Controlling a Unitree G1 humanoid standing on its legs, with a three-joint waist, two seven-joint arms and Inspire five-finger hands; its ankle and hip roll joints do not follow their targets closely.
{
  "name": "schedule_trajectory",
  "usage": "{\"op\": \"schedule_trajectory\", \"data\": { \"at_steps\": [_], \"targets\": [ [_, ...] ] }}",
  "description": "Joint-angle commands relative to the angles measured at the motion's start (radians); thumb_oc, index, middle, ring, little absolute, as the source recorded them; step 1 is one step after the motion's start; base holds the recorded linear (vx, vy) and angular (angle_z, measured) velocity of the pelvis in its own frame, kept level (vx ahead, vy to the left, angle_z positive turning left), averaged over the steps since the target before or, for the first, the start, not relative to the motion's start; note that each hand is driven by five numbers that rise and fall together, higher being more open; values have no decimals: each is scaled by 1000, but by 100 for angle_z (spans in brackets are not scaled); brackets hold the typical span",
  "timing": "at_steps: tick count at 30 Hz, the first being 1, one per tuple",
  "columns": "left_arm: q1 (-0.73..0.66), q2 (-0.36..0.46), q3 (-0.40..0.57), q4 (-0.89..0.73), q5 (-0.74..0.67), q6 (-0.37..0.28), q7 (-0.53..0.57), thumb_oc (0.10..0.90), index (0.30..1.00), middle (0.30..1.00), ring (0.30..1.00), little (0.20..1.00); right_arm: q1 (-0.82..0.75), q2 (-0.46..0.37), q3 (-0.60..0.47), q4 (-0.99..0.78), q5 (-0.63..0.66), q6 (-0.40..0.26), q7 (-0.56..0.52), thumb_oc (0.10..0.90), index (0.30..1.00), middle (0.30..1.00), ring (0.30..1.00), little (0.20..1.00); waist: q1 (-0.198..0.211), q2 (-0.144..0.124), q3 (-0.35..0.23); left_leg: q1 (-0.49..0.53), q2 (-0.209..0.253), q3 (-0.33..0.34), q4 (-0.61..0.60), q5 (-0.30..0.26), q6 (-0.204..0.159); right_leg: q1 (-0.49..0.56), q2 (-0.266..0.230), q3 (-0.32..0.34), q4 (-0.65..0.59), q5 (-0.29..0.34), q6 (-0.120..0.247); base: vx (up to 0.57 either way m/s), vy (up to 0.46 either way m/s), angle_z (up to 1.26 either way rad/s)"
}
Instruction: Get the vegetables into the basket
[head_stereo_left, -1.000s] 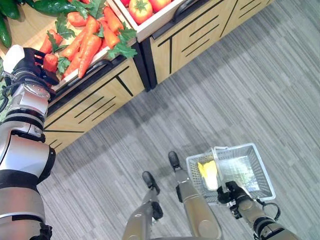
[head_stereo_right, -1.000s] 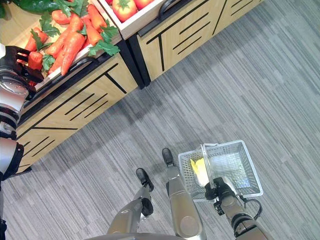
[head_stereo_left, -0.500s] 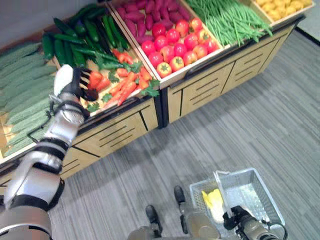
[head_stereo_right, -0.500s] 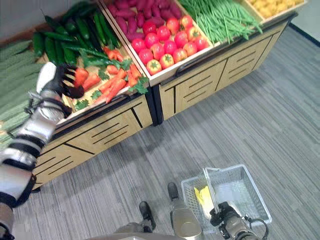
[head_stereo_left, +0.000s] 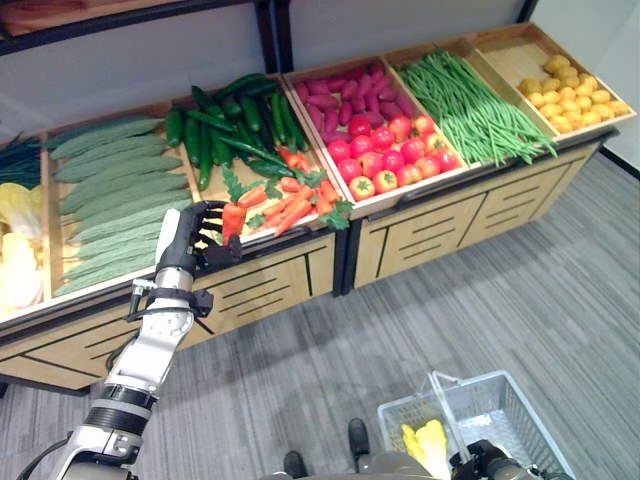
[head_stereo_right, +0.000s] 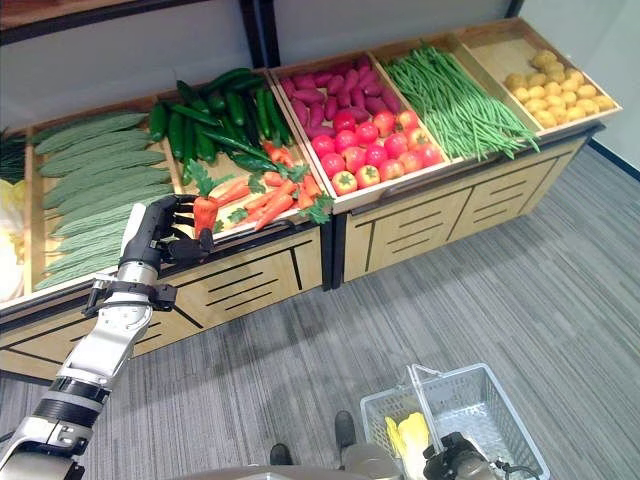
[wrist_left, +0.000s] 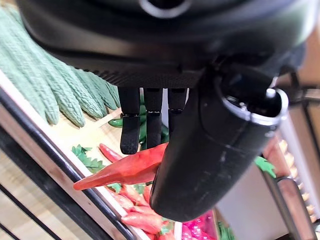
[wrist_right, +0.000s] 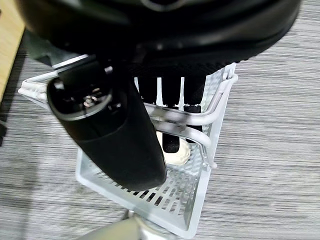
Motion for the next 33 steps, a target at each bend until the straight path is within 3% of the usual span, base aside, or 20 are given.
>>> {"op": "schedule_trajectory", "data": {
  "at_steps": [1,7,8,10,12,24,28,33],
  "targets": [
    [-47,18,67,-111,-13,-105,-16,400,300,300,300,300,-14,8,-33,27,-2,-18,-2,400,300,300,300,300,-6,-27,-83,32,-15,-28,5,-101,15,82,-30,-22,9,-151,78,-64,37,8],
    [102,-65,67,-244,-115,-110,-91,400,300,300,300,300,8,22,-58,38,-2,-15,-1,400,300,300,300,300,6,-34,-98,53,-20,-44,5,-113,27,106,-35,-37,16,-163,75,-26,41,8],
    [127,-85,55,-267,-162,-110,-110,400,300,300,300,300,12,23,-64,41,-1,-13,-1,400,300,300,300,300,7,-35,-97,57,-20,-46,5,-115,31,110,-37,-39,18,-164,75,-32,83,4],
    [165,-138,-2,-304,-397,-118,-197,400,300,300,300,300,17,25,-76,56,-2,-15,3,400,300,300,300,300,4,-34,-94,71,-24,-49,5,-123,39,120,-40,-39,24,-169,77,-33,98,2],
    [170,-144,-18,-299,-428,-116,-212,400,300,300,300,300,17,23,-74,54,-4,-18,3,400,300,300,300,300,5,-34,-95,73,-26,-45,5,-125,41,121,-41,-35,21,-166,78,-6,61,5],
    [70,-103,-112,-306,-464,-114,-220,400,300,300,300,300,4,29,-92,36,23,-19,-17,400,300,300,300,300,-27,-27,-63,55,-58,29,42,-168,91,59,-59,61,55,-120,136,-27,142,-19],
    [39,-103,-136,-296,-479,-120,-216,400,300,300,300,300,-5,33,-92,16,26,-21,-23,400,300,300,300,300,-49,-21,-33,24,-71,93,78,-193,110,6,-64,125,61,-68,175,-56,150,-49],
    [1,-105,-168,-270,-491,-127,-209,400,300,300,300,300,-17,41,-80,-2,18,-24,-27,400,300,300,300,300,-68,-8,-3,6,-73,135,61,-192,116,-60,-60,149,78,2,214,-81,89,-53]
  ]
}}
